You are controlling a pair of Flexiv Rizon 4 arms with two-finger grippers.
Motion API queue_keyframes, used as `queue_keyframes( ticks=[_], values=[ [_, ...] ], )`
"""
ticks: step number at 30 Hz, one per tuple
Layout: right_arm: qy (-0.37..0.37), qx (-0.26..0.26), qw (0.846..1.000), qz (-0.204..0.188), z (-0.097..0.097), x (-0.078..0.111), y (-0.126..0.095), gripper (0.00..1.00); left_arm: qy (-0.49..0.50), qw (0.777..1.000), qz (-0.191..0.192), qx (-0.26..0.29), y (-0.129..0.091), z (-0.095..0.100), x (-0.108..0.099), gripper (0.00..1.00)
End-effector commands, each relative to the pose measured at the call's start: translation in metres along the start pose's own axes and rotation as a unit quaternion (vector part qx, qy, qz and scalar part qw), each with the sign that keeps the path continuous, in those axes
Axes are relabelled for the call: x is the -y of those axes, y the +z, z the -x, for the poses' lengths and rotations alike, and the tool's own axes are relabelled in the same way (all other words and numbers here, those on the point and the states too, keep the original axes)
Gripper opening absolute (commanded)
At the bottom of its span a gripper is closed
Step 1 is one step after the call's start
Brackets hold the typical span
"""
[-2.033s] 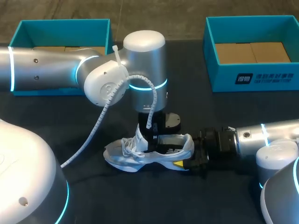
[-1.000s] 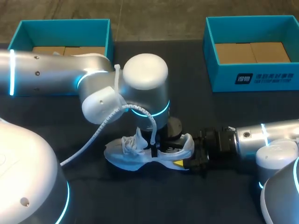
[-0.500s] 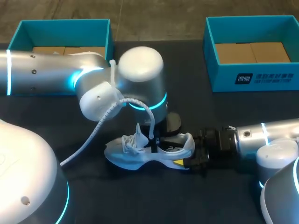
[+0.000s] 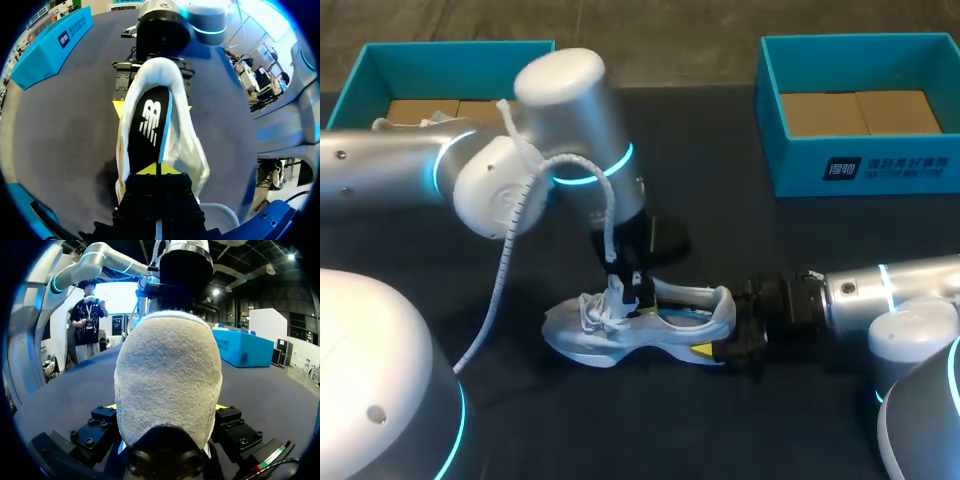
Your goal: Take the shoe out of the shoebox, open the shoe tongue, remove and reinsert the insole, then place the shoe into the shoebox
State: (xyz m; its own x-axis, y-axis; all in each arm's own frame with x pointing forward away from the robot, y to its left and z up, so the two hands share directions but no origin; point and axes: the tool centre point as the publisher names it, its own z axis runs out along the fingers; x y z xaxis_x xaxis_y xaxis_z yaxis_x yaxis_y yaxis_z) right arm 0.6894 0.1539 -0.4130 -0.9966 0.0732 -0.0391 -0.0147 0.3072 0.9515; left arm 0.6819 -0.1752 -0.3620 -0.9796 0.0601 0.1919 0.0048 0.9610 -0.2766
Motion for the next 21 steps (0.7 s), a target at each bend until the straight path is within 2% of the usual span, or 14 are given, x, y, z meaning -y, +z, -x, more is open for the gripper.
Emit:
queue_keyframes(
  ticks=[1,12,21],
  values=[
    [0.000,0.000,1.000,-0.003,-0.002,-0.001,0.001,0.00,0.003,1.000,-0.024,-0.012,-0.007,0.000,-0.007,0.00],
    [0.000,0.000,1.000,-0.003,-0.002,-0.001,0.001,0.00,0.001,0.997,-0.064,-0.049,-0.019,-0.001,-0.009,0.00],
    [0.000,0.000,1.000,-0.003,-0.002,-0.001,0.001,0.00,-0.002,0.997,-0.065,-0.043,-0.023,-0.003,-0.012,0.00]
  ],
)
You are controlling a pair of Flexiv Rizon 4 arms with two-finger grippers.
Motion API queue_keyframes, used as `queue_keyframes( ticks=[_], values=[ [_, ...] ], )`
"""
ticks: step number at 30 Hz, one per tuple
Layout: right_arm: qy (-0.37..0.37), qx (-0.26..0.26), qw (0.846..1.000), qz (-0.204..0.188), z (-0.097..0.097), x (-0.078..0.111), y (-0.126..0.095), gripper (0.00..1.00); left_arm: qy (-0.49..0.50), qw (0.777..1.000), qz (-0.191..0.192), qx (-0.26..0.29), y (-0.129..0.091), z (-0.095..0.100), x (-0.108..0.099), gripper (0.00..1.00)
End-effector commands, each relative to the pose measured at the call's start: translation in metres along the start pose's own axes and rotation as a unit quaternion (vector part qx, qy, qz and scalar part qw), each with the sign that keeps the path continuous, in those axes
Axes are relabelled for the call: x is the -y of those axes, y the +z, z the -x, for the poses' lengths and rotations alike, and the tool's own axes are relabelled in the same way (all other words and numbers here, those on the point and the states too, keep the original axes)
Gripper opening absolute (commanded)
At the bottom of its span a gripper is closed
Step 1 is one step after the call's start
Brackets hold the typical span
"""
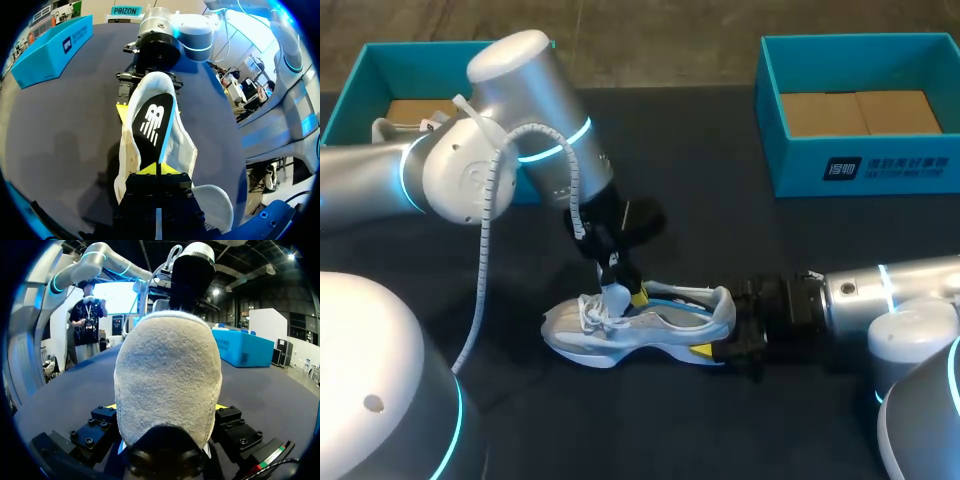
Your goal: Take the shoe out of the shoebox, open the shoe tongue, remove and reinsert the insole, then place the shoe into the shoebox
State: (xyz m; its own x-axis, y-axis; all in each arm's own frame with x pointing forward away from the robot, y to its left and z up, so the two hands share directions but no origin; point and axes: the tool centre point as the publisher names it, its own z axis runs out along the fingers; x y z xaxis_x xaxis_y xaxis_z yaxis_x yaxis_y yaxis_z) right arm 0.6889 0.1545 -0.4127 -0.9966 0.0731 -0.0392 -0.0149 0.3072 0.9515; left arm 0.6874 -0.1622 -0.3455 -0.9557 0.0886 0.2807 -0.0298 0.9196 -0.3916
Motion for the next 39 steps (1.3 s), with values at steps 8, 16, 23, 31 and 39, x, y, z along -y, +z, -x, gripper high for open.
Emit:
queue_keyframes(
  ticks=[8,16,23,31,39],
  values=[
    [0.000,0.000,1.000,-0.003,-0.001,-0.001,0.001,0.00,0.004,1.000,-0.006,0.007,-0.008,-0.011,-0.001,0.00],
    [0.000,0.000,1.000,-0.003,-0.001,-0.001,0.001,0.00,0.010,1.000,-0.003,0.019,-0.011,-0.014,0.002,0.33],
    [0.000,0.000,1.000,-0.003,-0.001,-0.001,0.001,0.00,0.022,0.999,-0.001,0.035,-0.017,-0.021,0.008,0.46],
    [0.000,0.000,1.000,-0.003,-0.001,-0.001,0.001,0.00,0.047,0.996,0.014,0.078,-0.025,-0.032,0.024,0.48],
    [0.000,0.000,1.000,-0.003,-0.001,-0.001,0.001,0.00,0.058,0.991,0.028,0.118,-0.025,-0.034,0.035,0.47]
  ],
)
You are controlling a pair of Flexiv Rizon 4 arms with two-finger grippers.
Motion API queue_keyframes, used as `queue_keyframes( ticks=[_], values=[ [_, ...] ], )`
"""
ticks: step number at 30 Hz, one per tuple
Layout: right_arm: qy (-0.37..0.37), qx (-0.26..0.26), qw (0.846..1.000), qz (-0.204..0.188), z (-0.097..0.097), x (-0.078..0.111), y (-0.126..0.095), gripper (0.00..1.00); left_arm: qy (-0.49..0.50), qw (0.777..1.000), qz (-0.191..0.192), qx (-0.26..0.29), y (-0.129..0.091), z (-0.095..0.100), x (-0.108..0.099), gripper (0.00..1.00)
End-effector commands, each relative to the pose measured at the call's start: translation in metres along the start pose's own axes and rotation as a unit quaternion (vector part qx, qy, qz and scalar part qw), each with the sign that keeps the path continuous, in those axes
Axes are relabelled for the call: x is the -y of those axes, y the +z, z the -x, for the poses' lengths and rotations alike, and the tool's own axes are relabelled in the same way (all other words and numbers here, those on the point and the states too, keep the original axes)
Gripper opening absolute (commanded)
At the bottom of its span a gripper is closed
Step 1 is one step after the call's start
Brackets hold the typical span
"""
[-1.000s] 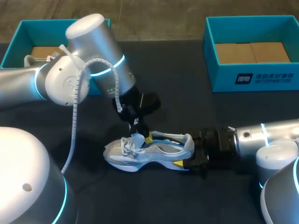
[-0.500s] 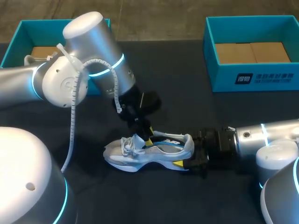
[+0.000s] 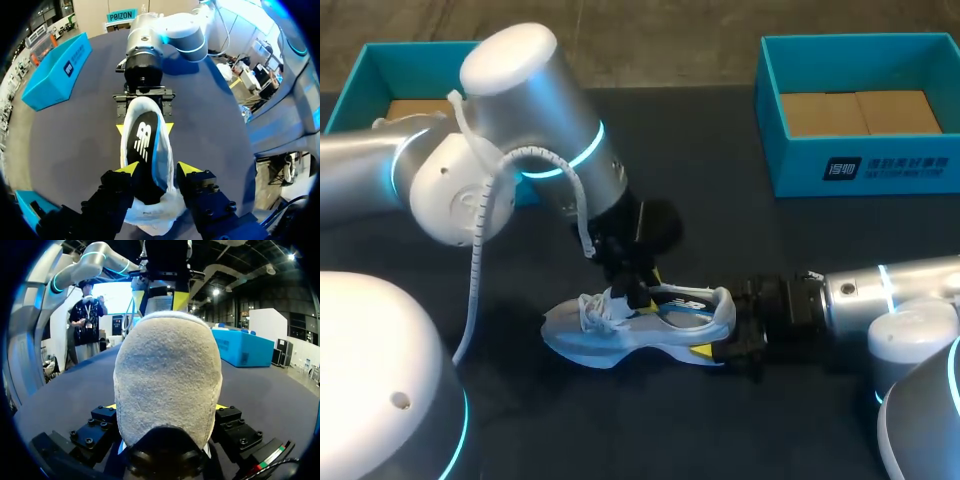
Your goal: Take the shoe out of the shoebox, open the shoe tongue, remove and reinsert the insole, then place the shoe into the shoebox
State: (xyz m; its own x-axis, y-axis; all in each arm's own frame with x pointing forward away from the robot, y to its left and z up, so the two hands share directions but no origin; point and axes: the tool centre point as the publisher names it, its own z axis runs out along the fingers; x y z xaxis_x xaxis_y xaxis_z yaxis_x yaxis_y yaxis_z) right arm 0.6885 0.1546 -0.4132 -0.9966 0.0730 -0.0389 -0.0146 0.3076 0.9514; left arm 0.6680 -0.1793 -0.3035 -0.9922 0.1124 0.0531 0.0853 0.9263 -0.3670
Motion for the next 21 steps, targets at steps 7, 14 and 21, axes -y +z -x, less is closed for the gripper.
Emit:
queue_keyframes(
  ticks=[7,14,21],
  values=[
    [0.000,0.000,1.000,-0.003,0.000,-0.001,0.001,0.00,0.010,0.997,0.030,0.076,0.007,-0.011,0.011,0.45],
    [0.000,0.000,1.000,-0.003,0.000,-0.001,0.001,0.00,0.016,0.992,0.040,0.119,0.013,-0.013,0.017,0.44],
    [0.000,0.000,1.000,-0.003,0.000,-0.001,0.001,0.00,0.020,0.990,0.044,0.130,0.016,-0.007,0.025,0.45]
  ],
)
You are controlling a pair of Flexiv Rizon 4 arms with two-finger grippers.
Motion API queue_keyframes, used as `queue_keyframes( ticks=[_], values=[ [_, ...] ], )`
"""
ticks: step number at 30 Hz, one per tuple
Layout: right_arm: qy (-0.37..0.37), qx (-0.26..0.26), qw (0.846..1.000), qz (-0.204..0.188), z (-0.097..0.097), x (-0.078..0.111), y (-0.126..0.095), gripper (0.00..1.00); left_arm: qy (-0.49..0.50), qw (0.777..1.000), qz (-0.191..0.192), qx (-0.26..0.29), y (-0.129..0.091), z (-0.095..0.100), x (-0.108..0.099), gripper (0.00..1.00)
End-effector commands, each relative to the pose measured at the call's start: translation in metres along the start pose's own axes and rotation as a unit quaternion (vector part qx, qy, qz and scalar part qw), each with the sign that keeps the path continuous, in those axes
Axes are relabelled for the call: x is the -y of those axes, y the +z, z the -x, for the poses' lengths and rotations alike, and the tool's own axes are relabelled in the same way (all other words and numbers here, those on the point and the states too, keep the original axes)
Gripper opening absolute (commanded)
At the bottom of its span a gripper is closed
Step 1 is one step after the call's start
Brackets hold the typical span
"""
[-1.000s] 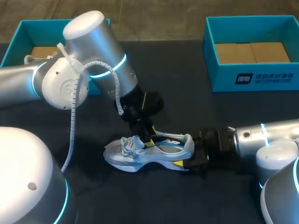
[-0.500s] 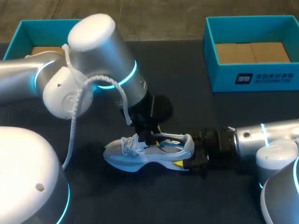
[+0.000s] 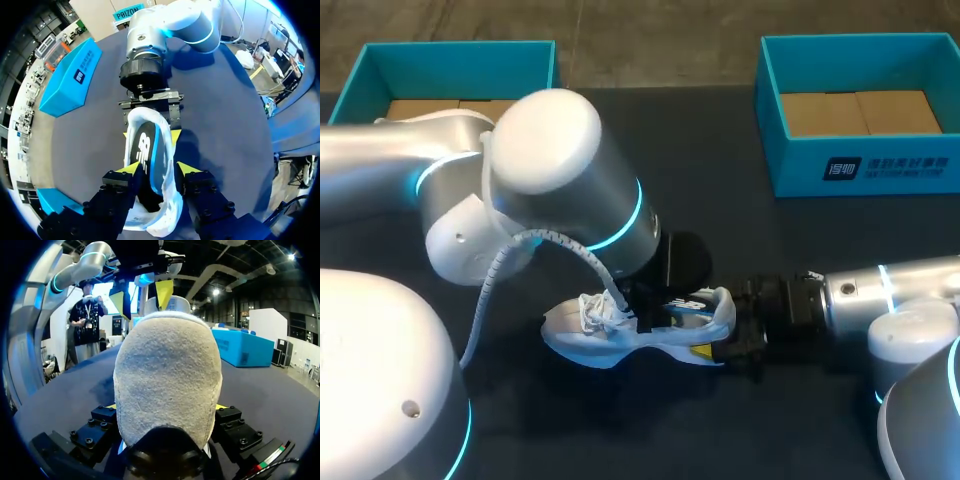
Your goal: Take the shoe out of the shoebox, open the shoe tongue, remove and reinsert the insole, then place the shoe into the shoebox
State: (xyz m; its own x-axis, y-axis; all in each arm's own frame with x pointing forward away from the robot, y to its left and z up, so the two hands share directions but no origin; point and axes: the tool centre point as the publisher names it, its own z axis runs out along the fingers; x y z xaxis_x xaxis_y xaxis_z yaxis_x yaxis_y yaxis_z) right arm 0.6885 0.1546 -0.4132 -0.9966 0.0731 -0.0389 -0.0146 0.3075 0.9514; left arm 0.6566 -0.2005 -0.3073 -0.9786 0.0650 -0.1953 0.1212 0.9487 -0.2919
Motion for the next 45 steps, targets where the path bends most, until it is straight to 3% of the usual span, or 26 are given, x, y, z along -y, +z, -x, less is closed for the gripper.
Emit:
queue_keyframes(
  ticks=[1,14,29,35,40,45],
  values=[
    [0.000,0.000,1.000,-0.003,-0.001,-0.001,0.001,0.00,0.002,1.000,0.007,0.007,0.006,0.001,0.008,0.45],
    [0.000,0.000,1.000,-0.003,-0.001,-0.001,0.001,0.00,0.033,0.997,0.041,0.056,0.027,-0.006,0.025,0.44],
    [0.000,0.000,1.000,-0.003,-0.001,-0.001,0.001,0.00,0.031,0.994,0.050,0.090,0.030,-0.001,0.029,0.42],
    [0.000,0.000,1.000,-0.003,-0.001,-0.001,0.001,0.00,0.029,0.994,0.045,0.091,0.026,0.001,0.028,0.29],
    [0.000,0.000,1.000,-0.003,-0.001,-0.001,0.001,0.00,0.027,0.994,0.046,0.092,0.025,0.005,0.027,0.02],
    [0.000,0.000,1.000,-0.003,-0.001,-0.001,0.001,0.00,0.026,0.995,0.046,0.089,0.023,0.007,0.025,0.00]
  ],
)
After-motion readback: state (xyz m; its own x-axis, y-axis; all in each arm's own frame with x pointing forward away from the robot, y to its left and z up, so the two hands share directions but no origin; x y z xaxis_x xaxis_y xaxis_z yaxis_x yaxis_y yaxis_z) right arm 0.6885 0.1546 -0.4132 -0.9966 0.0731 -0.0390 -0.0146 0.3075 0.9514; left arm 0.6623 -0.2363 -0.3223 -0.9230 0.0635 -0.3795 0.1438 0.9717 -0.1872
